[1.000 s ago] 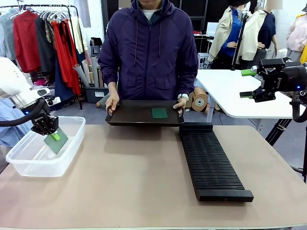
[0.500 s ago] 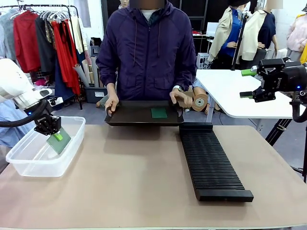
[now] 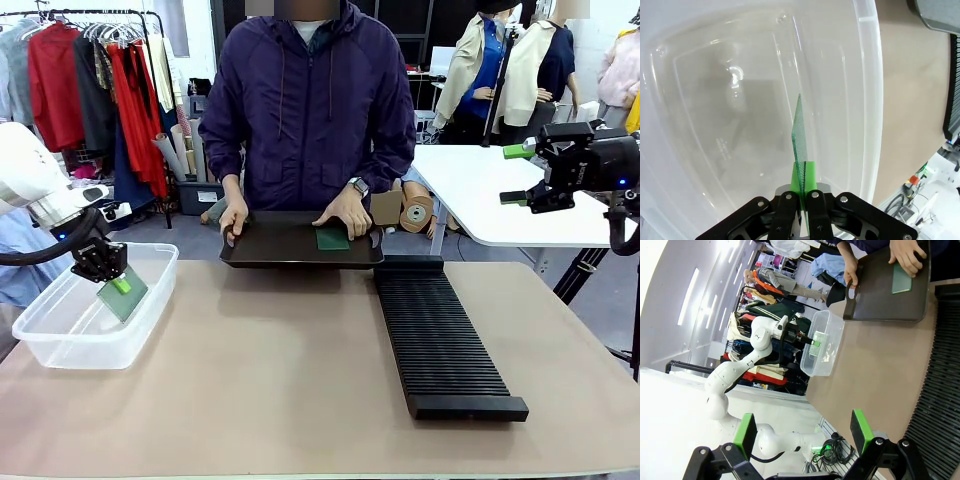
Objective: Sort PCBs into racks and boxes based on the side picked up.
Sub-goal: If the short side of the Blank PCB is picked up, insert it into the PCB Rack ; if the long side is picked up, place it in the Organizing box.
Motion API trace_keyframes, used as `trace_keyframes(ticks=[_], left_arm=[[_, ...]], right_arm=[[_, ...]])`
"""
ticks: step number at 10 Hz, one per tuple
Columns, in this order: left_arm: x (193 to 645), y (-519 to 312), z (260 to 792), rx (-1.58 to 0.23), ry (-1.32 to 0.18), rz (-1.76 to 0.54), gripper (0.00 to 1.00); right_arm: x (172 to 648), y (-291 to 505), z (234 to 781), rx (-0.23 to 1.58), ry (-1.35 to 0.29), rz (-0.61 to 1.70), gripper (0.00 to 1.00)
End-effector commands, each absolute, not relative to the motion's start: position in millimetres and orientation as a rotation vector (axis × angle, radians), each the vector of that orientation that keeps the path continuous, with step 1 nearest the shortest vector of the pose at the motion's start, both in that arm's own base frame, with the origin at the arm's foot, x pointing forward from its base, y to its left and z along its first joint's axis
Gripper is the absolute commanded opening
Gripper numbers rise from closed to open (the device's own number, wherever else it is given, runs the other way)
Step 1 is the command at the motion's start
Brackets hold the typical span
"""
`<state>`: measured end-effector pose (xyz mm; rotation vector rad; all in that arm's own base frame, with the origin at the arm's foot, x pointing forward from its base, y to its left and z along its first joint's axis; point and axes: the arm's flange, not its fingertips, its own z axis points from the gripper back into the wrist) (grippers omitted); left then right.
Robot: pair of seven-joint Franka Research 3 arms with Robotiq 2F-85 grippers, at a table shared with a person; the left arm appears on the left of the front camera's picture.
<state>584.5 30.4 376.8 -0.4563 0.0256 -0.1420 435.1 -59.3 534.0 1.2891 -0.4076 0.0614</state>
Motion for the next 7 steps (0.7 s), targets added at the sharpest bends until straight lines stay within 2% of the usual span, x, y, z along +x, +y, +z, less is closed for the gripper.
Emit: trace_keyframes(ticks=[1,7], left_arm=[[584.8,32.0,377.3,-0.456,0.023,-0.14,0.0],[590.4,45.9,367.8,-0.532,-0.012,-0.122,0.0]], right_arm=[[436.0,-58.5,537.3,1.294,-0.412,0.071,1.0],[436.0,-58.5,537.3,1.294,-0.412,0.071,1.0]])
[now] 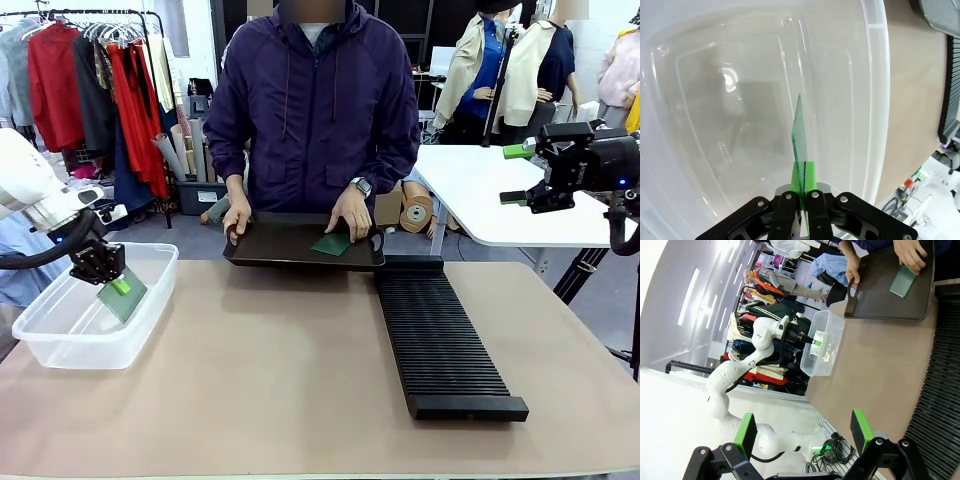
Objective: Sort PCBs into racks and boxes based on the side picked up.
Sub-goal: If the short side of the Blank PCB is picked up, insert it into the PCB Rack ; if the long side is picked up, place it in the Organizing box.
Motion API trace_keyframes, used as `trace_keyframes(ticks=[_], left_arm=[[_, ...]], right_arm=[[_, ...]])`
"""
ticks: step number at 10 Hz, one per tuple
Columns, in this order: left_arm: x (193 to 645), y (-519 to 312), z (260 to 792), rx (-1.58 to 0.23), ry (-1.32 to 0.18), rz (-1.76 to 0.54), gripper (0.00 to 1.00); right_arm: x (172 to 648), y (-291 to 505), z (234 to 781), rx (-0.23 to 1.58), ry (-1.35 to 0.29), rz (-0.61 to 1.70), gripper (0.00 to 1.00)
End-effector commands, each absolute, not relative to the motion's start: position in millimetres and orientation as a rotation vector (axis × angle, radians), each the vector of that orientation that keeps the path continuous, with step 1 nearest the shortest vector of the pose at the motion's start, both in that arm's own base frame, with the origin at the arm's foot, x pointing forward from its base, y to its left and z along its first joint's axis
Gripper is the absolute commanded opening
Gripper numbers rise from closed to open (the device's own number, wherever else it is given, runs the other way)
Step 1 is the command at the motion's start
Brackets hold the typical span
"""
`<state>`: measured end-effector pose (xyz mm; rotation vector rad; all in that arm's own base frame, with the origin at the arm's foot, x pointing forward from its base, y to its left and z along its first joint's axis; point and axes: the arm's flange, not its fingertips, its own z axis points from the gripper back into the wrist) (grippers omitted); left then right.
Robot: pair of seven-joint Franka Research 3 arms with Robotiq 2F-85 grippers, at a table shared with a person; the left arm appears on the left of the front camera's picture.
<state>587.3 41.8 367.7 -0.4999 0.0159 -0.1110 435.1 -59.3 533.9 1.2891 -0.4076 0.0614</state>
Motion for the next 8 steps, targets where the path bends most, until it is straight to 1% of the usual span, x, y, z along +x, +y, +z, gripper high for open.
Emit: trace_keyframes(ticks=[1,4,7,8], left_arm=[[590.9,48.4,366.0,-0.54,-0.009,-0.115,0.04],[591.6,53.3,358.3,-0.567,-0.019,-0.113,0.42],[590.7,55.2,352.7,-0.567,-0.029,-0.112,0.88],[590.1,54.8,355.6,-0.558,-0.032,-0.11,1.0]], right_arm=[[436.0,-58.5,537.3,1.294,-0.412,0.071,1.0],[436.0,-58.5,537.3,1.294,-0.412,0.071,1.0],[436.0,-58.5,537.3,1.294,-0.412,0.071,1.0],[436.0,-58.5,537.3,1.294,-0.412,0.071,1.0]])
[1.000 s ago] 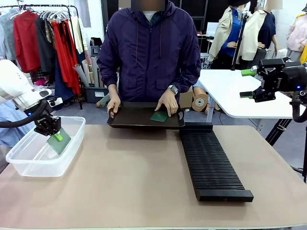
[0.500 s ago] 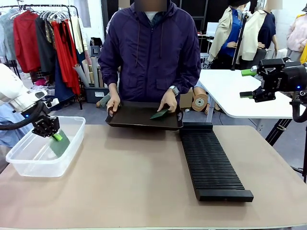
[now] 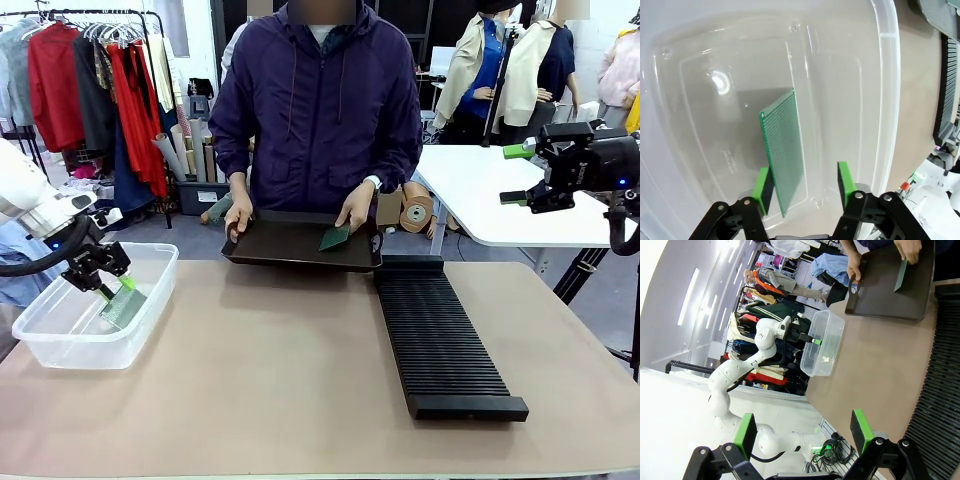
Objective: Sort PCBs into racks and boxes based on the side picked up.
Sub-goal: If the short side of the Blank PCB is picked up, insert it into the PCB Rack ; if the long side is picked up, place it in the Organizing box, then pick up the Blank PCB handed by the Human.
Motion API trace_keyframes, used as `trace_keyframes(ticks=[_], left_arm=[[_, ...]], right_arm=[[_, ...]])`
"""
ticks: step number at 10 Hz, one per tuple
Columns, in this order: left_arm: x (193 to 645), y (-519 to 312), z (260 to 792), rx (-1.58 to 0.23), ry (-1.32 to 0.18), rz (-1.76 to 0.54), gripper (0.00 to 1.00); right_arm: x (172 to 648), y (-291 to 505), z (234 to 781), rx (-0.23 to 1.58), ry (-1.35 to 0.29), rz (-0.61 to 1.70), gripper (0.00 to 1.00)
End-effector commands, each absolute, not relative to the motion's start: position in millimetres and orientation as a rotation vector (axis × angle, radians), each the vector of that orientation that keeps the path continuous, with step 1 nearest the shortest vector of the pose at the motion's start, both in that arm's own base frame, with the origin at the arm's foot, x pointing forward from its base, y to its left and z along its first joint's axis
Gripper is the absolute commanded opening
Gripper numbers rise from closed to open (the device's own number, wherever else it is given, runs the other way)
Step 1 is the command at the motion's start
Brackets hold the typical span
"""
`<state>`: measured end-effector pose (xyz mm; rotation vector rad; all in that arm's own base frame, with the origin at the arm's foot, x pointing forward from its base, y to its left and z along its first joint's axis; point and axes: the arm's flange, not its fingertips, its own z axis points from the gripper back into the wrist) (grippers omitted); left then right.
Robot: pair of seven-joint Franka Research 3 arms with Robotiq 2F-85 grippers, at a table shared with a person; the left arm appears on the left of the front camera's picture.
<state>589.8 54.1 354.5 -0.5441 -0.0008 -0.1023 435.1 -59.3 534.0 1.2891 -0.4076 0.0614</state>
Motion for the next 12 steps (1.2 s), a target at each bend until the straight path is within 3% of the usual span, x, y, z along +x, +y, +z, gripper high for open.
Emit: trace_keyframes(ticks=[1,12], left_arm=[[589.7,54.1,360.6,-0.542,-0.035,-0.106,1.0],[595.1,32.5,390.5,-0.364,0.001,-0.09,1.0]], right_arm=[[436.0,-58.5,537.3,1.294,-0.412,0.071,1.0],[436.0,-58.5,537.3,1.294,-0.412,0.071,1.0]])
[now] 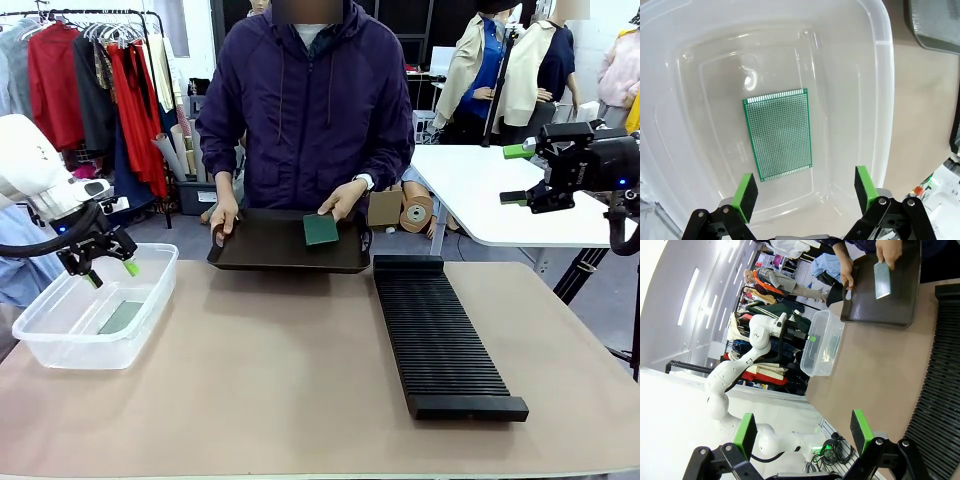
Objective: Sort PCBs into racks and boxes based on the side picked up.
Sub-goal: Pick up the Blank PCB handed by the Human.
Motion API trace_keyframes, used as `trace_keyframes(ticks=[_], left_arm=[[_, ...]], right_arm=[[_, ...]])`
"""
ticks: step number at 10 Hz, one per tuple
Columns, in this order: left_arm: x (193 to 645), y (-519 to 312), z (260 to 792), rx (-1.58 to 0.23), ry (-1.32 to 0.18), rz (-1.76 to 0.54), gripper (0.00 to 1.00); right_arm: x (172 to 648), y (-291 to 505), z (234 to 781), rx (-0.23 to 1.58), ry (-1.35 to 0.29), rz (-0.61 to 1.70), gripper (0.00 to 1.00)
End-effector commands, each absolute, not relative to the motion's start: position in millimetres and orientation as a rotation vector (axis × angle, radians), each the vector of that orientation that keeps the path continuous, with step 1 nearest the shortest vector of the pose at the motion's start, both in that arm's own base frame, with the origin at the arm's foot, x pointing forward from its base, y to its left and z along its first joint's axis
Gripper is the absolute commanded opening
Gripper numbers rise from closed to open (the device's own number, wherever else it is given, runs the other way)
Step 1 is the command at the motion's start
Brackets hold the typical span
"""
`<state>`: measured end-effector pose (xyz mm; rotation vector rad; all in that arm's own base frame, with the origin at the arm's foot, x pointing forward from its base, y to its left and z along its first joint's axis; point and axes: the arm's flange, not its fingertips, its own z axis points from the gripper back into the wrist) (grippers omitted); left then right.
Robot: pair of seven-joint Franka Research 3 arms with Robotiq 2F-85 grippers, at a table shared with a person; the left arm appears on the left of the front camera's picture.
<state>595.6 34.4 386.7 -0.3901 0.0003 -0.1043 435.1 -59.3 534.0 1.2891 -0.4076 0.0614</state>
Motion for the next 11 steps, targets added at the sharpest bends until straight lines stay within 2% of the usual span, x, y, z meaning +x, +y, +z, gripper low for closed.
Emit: trace_keyframes(ticks=[1,4,8,11], left_arm=[[595.5,33.0,391.4,-0.364,-0.002,-0.091,1.0],[590.7,43.3,409.6,-0.439,-0.035,-0.075,1.0],[588.1,71.2,446.7,-0.923,-0.045,-0.099,1.0],[584.3,81.0,463.9,-1.154,-0.063,-0.169,1.0]], right_arm=[[436.0,-58.5,537.3,1.294,-0.412,0.071,1.0],[436.0,-58.5,537.3,1.294,-0.412,0.071,1.0],[436.0,-58.5,537.3,1.294,-0.412,0.071,1.0],[436.0,-58.5,537.3,1.294,-0.412,0.071,1.0]])
